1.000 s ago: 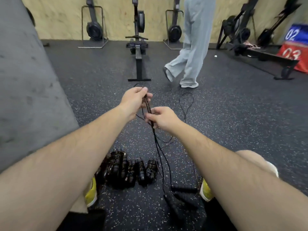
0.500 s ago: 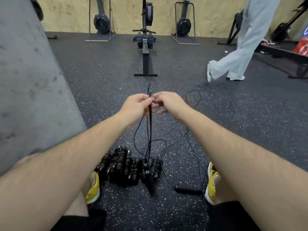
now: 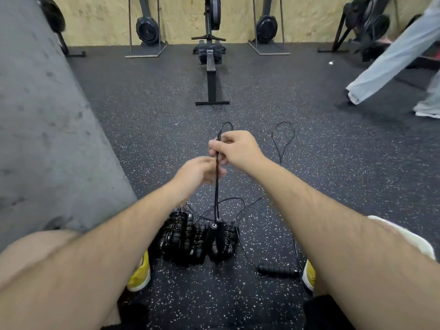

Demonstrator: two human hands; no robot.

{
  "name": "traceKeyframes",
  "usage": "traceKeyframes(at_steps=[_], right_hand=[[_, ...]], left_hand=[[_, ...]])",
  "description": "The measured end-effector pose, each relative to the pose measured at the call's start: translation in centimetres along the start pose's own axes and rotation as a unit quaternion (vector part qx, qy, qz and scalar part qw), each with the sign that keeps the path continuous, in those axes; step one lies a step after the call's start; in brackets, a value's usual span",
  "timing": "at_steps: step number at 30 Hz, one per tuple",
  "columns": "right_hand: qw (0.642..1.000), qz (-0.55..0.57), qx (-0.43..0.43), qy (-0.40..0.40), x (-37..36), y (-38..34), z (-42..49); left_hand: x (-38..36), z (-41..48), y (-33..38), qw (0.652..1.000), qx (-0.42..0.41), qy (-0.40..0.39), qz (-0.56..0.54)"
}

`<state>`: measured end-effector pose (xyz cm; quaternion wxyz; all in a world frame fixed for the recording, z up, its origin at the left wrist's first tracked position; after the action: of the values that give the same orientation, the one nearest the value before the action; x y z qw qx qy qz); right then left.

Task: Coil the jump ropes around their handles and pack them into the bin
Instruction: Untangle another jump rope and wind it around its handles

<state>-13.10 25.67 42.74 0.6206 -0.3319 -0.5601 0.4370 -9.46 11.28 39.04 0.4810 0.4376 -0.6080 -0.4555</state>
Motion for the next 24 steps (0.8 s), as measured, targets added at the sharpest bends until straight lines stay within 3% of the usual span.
traceKeyframes(at_steps=[2,10,12,15,17,21,24], right_hand=[[1.0,0.029,-0.003,-0.004,0.5,-0.1,0.3],[0.99,0.121,-0.036,0.055,2.7,0.5,0.1],[0.992,0.112,-0.059,0.011,3.5,0.6,-0.4],[0.99,-0.018,-0.056,-0.132,3.5,1.2,-1.8],[0.98,-0.073,-0.039,-0.183,2.7,1.8,-2.5],[0.985,-0.146,0.009,-0.088,2.8,1.6,-2.2],[0.992,-0.124,0.014,-0.031,3.7,0.6,-1.8]], left_hand=[[-0.5,-0.6,-1.0,1.0,-0.007,-0.014,0.02],[-1.6,0.4,2.7,0.988,-0.106,0.062,0.095],[-1.7,0.8,4.3,0.986,-0.128,0.08,0.067],[-1.6,1.8,6.0,0.985,-0.146,0.096,0.002],[-1.6,2.3,6.6,0.983,-0.147,0.104,-0.039],[-2.0,2.5,7.0,0.984,-0.144,0.078,-0.064],[-2.1,2.7,5.6,0.993,-0.093,0.044,-0.06]])
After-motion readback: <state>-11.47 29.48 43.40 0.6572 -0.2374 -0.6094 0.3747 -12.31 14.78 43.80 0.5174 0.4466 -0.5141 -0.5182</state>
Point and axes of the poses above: each hand's wrist, its own z-axis towards the middle knuckle, its own x-axis out of the back of the hand, y = z × x, the point moved 1 cm from there along z, towards the middle knuckle, and after that the axes turned 3 degrees about y, right-handed, at the moved point
